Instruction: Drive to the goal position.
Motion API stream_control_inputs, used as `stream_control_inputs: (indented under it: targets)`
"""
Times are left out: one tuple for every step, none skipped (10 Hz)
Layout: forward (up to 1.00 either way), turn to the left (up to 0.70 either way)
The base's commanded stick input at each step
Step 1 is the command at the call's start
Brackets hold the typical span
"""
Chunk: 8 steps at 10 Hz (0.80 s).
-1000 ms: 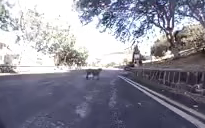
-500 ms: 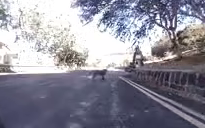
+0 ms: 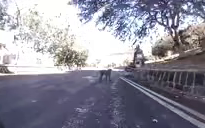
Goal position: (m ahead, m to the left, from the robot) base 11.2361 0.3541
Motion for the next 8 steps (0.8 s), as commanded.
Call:
stream_control_inputs:
  targets:
    - [0.5,0.0]
    - [0.5,0.0]
    - [0.5,0.0]
    - [0.5,0.0]
    - [0.5,0.0]
    - [0.5,0.0]
    - [0.5,0.0]
    - [0.5,0.0]
